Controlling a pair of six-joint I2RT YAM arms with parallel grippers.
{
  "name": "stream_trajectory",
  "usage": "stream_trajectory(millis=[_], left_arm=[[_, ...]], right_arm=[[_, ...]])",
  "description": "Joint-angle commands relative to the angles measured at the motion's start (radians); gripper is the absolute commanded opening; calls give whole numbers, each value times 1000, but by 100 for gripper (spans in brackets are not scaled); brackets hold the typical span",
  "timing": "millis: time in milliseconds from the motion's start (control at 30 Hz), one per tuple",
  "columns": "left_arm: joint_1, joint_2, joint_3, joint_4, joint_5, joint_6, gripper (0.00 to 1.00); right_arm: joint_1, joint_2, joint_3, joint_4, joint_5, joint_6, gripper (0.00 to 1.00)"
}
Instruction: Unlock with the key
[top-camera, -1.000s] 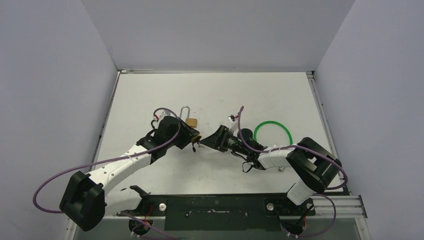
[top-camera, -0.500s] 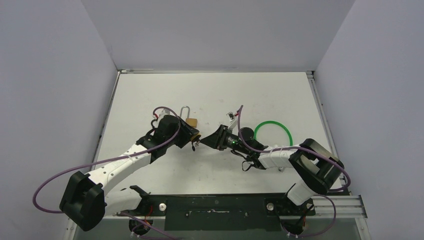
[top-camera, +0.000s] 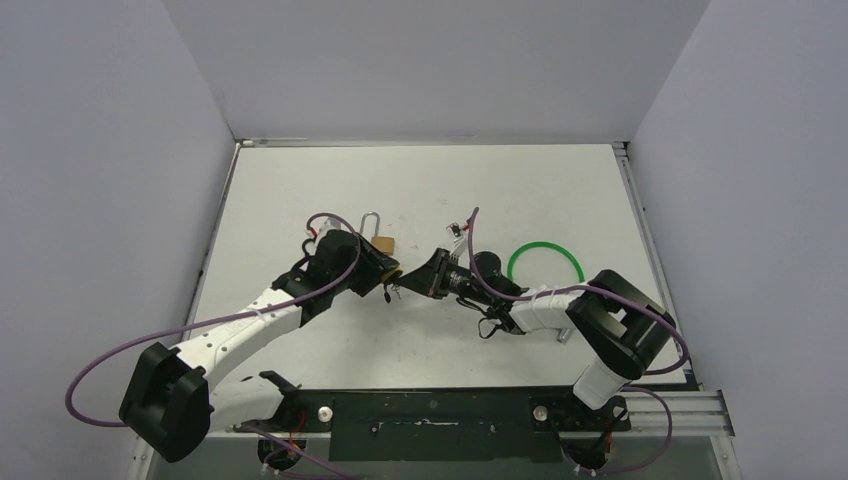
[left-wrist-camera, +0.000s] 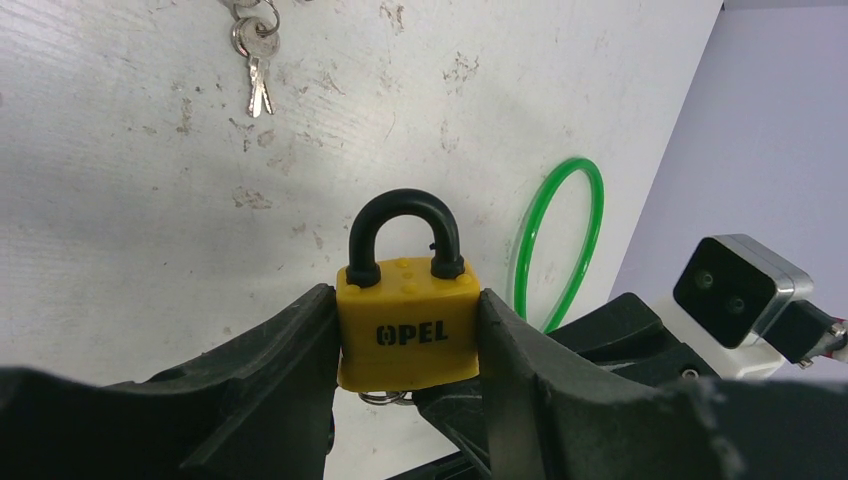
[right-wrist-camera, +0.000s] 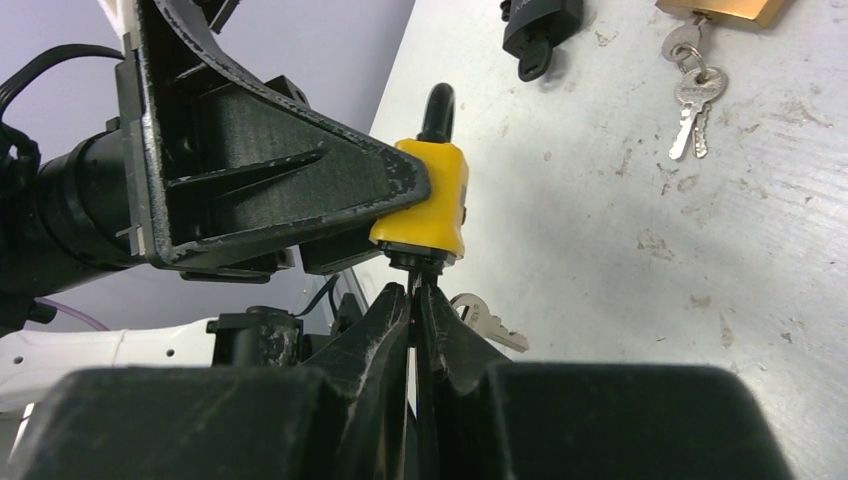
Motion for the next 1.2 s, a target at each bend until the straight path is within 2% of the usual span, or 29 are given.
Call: stream_trajectory(millis=[0, 233, 367, 500, 700, 900, 967, 1067, 1100, 1167], left_arm=[[7, -24, 34, 67, 32, -13, 0], [7, -30, 15, 108, 117, -45, 0], [7, -51, -18, 152, 127, -67, 0], [6, -124, -71, 241, 79, -71, 0], [7, -192, -97, 352, 78, -55, 0], [8, -212, -108, 463, 124, -44, 0], [8, -212, -116, 500, 134, -39, 0], [9, -212, -127, 550, 137, -17, 0], [9, -210, -128, 563, 136, 1, 0], [9, -204, -121, 572, 132, 59, 0]], right_arm=[[6, 20, 47, 42, -5, 4, 3], [7, 37, 95, -47, 48, 7, 0], [-1, 60, 113, -53, 62, 102, 0], [-14, 115, 27, 234, 35, 325, 0], [-14, 164, -29, 489, 29, 571, 0], [-13, 181, -66, 603, 54, 732, 0], [-14, 176, -75, 605, 59, 739, 0], [-27, 151, -76, 580, 41, 664, 0], [-34, 130, -79, 555, 33, 618, 8], [-52, 75, -90, 472, 18, 511, 33]])
